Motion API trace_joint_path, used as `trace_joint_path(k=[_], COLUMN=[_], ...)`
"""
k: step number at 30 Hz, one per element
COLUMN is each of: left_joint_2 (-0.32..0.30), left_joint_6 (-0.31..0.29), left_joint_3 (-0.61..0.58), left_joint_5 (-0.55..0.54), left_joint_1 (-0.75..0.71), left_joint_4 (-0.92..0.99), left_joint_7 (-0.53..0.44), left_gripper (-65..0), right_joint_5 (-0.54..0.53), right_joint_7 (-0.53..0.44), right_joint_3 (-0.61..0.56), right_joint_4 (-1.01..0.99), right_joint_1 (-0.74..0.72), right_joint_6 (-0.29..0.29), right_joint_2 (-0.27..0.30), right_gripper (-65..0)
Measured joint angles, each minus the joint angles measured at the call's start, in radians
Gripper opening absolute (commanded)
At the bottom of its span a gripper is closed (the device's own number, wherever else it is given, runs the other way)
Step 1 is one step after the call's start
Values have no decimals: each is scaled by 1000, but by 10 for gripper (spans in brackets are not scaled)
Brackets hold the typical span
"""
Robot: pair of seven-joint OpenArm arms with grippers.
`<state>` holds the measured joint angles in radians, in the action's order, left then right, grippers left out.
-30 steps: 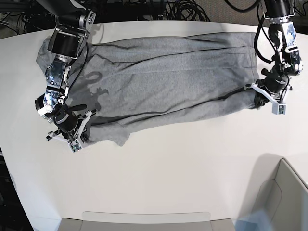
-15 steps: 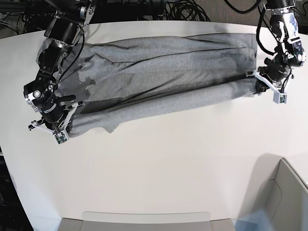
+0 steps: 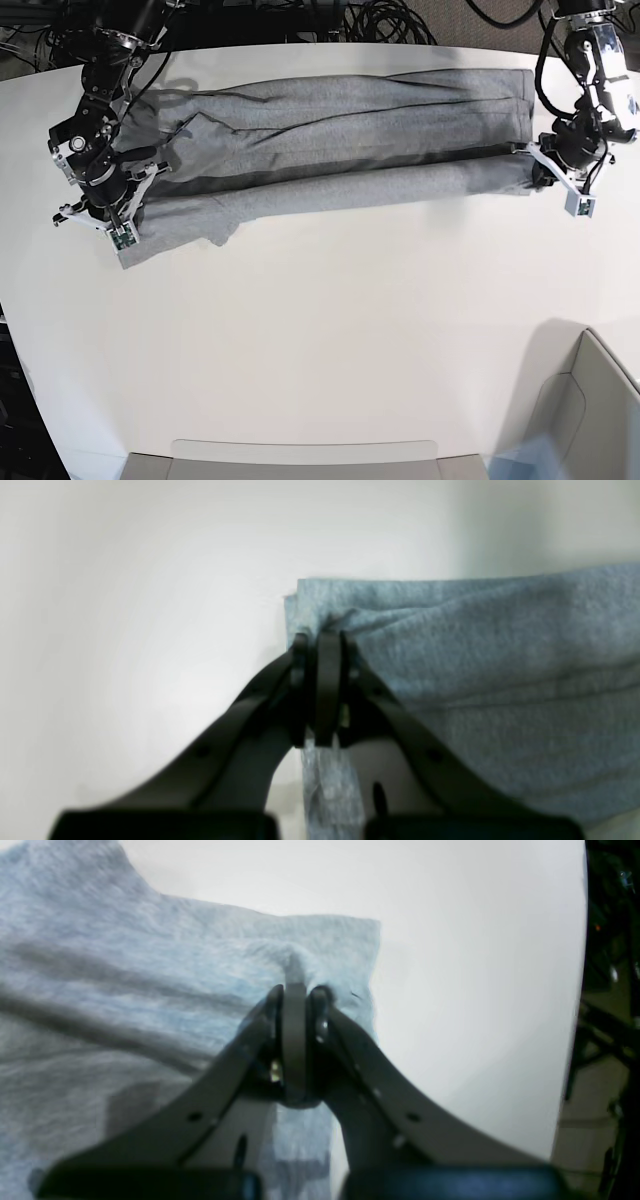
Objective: Fold the T-shirt properly
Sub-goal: 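Pull the held hem corners over onto the folded shoulder edge, then hold the strip ends and adjust the left gripper's grip on its end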
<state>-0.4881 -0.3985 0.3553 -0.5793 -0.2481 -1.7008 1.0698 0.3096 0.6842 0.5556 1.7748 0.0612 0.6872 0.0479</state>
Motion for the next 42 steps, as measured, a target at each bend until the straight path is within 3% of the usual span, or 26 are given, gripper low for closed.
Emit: trace_joint_path(k=[9, 14, 23, 26, 30, 42], left_joint_2=[3, 3, 14, 14, 15, 42], left_joint_6=[-3, -3, -2, 2, 2, 5], left_joint_3=[0, 0, -6, -6, -3, 3], left_joint_5=[-16, -15, -8, -7, -8, 0], left_joint_1=[-20, -64, -81, -69, -68, -70], left_joint_4=[-6, -6, -5, -5, -5, -5], left_joint_7=[60, 61, 76, 165, 180, 188], left_gripper=[-650, -650, -650, -650, -552, -558], right_joint_5=[23, 118, 125, 125, 125, 132], right_joint_7=[-5, -7, -4, -7, -3, -11], right_joint_3=[106, 109, 107, 107, 107, 107], right_joint_4=[7, 7, 5, -15, -20, -61], right_joint_1=[26, 57, 122, 122, 122, 113], right_joint_6=[0, 0, 0, 0, 0, 0], right_joint_2=[-4, -38, -43, -43, -43, -43], right_gripper=[-650, -650, -650, -650, -650, -650])
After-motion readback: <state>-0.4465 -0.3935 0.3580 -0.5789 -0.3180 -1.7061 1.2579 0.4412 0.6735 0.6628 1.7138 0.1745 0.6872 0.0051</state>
